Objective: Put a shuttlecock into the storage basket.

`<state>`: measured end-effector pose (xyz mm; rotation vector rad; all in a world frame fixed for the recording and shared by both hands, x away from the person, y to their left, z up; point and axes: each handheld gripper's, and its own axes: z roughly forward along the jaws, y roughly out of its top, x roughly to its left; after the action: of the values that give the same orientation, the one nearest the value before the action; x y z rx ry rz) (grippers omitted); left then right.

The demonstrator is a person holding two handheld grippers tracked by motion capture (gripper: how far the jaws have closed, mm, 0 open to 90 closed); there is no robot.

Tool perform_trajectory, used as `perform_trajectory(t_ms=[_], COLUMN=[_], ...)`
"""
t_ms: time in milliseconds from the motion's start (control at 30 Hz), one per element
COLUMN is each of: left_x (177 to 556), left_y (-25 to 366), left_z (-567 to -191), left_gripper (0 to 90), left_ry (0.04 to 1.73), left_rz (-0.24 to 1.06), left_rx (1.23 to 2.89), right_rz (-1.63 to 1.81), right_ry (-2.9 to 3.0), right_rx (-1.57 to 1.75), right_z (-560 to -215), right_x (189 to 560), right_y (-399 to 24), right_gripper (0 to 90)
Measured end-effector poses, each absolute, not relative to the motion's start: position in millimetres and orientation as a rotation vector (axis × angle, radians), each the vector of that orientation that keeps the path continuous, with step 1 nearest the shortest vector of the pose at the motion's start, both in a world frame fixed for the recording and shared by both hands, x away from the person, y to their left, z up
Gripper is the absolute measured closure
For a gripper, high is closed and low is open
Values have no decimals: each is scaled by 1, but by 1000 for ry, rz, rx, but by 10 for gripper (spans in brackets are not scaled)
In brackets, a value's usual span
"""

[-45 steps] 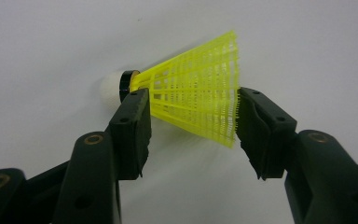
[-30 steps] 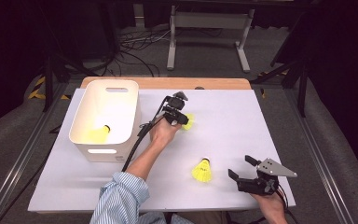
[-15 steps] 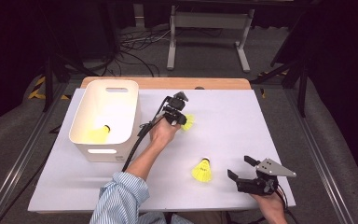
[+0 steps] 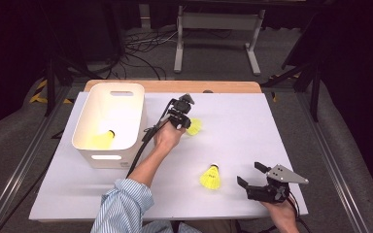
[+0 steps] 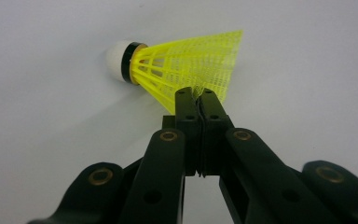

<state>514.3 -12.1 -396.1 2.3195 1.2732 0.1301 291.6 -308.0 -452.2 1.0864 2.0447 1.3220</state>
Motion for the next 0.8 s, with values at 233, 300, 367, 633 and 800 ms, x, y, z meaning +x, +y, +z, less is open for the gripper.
perform_trajectory(t_ms=[233,300,367,633,800], left_x=[515,514,513,512,509], left_y=[-2,-1,0,6,12], left_z=[-388,-385,-383,-374,-366], left_gripper=[897,897,897,897,897], left_ry=[1286,1285,1285,1276,1271], left_rz=[159,158,158,145,139], left_rx=[2305,2301,2295,2289,2278], right_rz=[1325,1324,1323,1325,1324], right_ry=[2035,2035,2033,2032,2030], right_rx=[1097,1095,1094,1095,1098], right_z=[-452,-452,-452,-452,-452], right_x=[291,291,291,291,291], right_y=[-309,-309,-309,-309,-309], right_gripper=[131,131,131,131,131])
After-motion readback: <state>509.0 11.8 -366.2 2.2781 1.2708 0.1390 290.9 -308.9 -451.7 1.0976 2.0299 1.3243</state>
